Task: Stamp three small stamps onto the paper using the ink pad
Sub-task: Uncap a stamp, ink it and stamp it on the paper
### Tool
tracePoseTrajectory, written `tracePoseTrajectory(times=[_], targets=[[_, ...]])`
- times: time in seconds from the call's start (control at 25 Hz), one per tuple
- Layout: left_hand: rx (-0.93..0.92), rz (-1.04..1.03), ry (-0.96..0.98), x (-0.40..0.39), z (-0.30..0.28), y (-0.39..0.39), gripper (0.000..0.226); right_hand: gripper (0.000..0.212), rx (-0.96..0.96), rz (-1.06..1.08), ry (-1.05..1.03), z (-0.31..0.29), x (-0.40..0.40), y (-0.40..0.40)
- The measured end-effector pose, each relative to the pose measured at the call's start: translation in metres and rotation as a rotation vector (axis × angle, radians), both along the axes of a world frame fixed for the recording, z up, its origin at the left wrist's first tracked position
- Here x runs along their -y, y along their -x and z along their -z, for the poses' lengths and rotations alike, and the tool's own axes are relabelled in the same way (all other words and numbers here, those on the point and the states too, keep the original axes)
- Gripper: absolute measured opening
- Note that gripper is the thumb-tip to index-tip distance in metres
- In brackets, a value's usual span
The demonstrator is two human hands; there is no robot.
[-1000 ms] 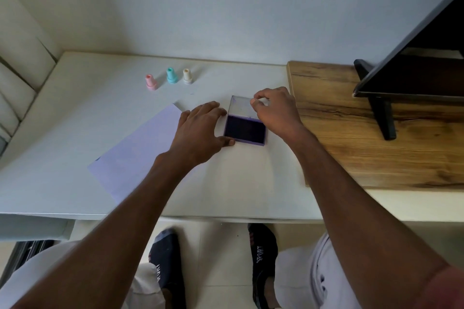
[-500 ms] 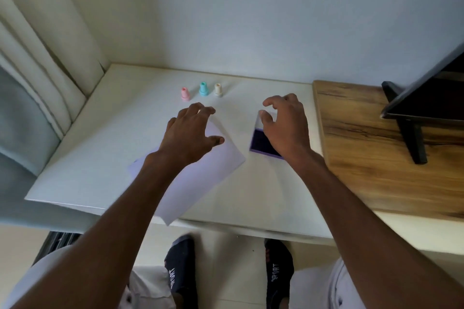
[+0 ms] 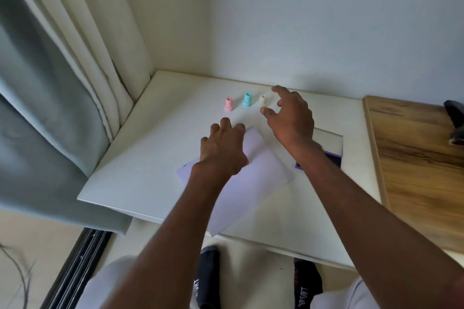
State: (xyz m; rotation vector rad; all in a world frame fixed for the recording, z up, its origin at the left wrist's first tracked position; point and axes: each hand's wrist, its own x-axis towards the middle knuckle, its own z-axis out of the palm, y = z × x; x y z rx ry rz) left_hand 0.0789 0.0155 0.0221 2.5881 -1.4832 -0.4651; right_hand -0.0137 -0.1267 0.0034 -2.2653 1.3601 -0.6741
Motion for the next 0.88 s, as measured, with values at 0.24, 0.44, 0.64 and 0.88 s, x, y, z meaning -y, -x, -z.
tracePoseTrajectory(times=[0.24, 0.44, 0.64, 0.88], targets=[[-0.006, -0.096, 0.264, -0.010, -0.001, -0.009, 0.047, 0.035, -0.097, -0.099, 0.097, 0.016, 0.015, -0.028], [-0.160, -0.203, 0.604, 0.003, -0.021, -0.004, 0.026, 0.019, 0.529, 0.178, -0.356, -0.022, 0.001, 0.000], [-0.696, -0.159, 0.685, -0.010, -0.038, 0.049, 0.038, 0.018, 0.993, 0.104, -1.163, -0.060, -0.054, 0.078], [-0.834, -0.159, 0.711, -0.001, -0.035, 0.064, 0.020, 0.012, 0.689, -0.011, -1.063, -0.062, -0.045, 0.109]])
